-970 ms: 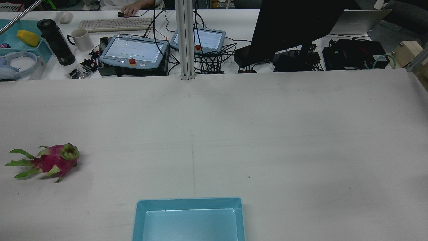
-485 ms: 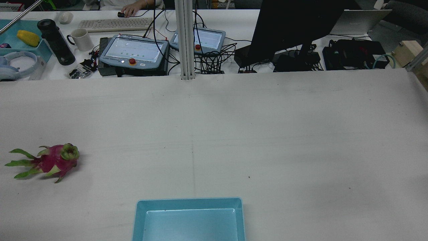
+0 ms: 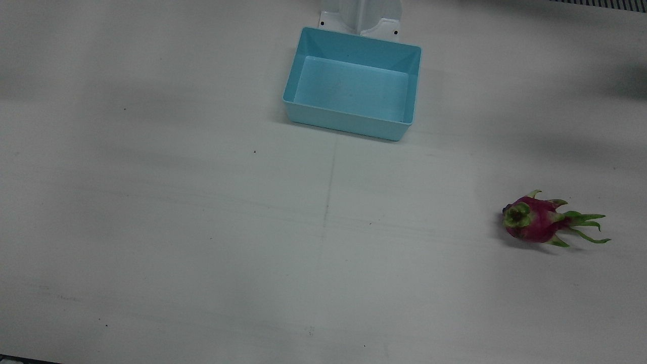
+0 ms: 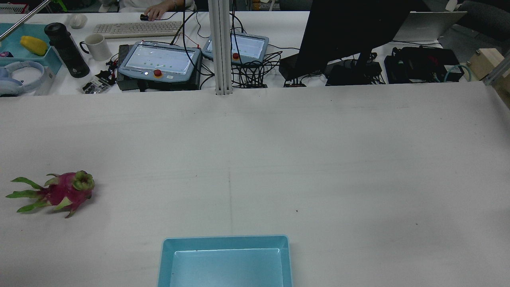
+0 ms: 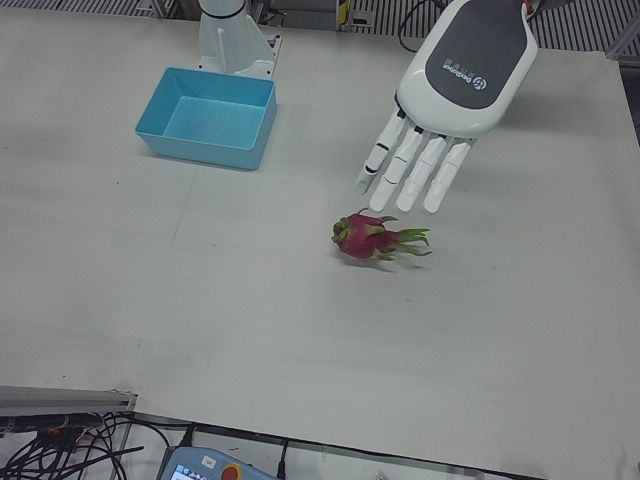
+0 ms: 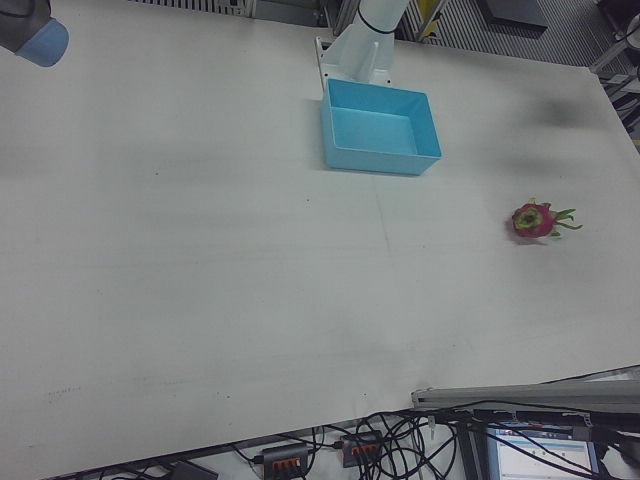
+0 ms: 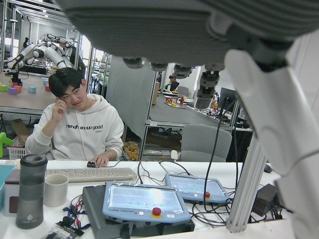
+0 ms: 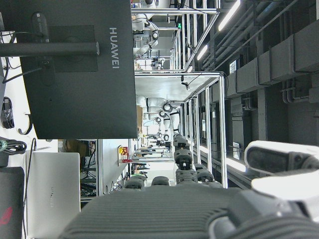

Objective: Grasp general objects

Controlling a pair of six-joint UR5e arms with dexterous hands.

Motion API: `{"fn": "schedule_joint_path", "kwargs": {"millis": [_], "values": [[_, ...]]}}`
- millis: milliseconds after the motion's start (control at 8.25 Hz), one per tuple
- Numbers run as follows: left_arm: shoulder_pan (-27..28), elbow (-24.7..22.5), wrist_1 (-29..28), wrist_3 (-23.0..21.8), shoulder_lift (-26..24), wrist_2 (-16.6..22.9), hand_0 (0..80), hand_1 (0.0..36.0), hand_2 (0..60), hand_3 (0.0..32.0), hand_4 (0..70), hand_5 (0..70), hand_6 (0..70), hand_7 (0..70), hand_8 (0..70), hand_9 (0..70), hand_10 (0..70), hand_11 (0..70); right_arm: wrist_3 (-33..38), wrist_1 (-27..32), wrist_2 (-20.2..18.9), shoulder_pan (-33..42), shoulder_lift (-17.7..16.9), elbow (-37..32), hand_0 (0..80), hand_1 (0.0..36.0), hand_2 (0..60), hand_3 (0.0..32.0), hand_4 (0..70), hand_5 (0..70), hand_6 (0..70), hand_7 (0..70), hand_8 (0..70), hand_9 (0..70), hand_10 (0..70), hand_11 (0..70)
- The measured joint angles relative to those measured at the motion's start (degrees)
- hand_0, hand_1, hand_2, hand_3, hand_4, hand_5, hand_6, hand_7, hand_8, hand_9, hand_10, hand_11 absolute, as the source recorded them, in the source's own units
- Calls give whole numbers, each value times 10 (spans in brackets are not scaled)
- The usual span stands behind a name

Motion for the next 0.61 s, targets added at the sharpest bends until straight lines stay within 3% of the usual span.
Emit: {"fn": "schedule_joint_path", "kwargs": {"millis": [242,606], "values": [[26,28,5,25,5,-5,487,131,0,26,0,86,0,37,0,0,0,0,0,0,0,0,0,0,0,0,0,0,0,0,0,0,0,0,0,0],[77,76,-8,26,6,-7,496,145,0,36,0,64,0,30,0,0,0,0,0,0,0,0,0,0,0,0,0,0,0,0,0,0,0,0,0,0]]}}
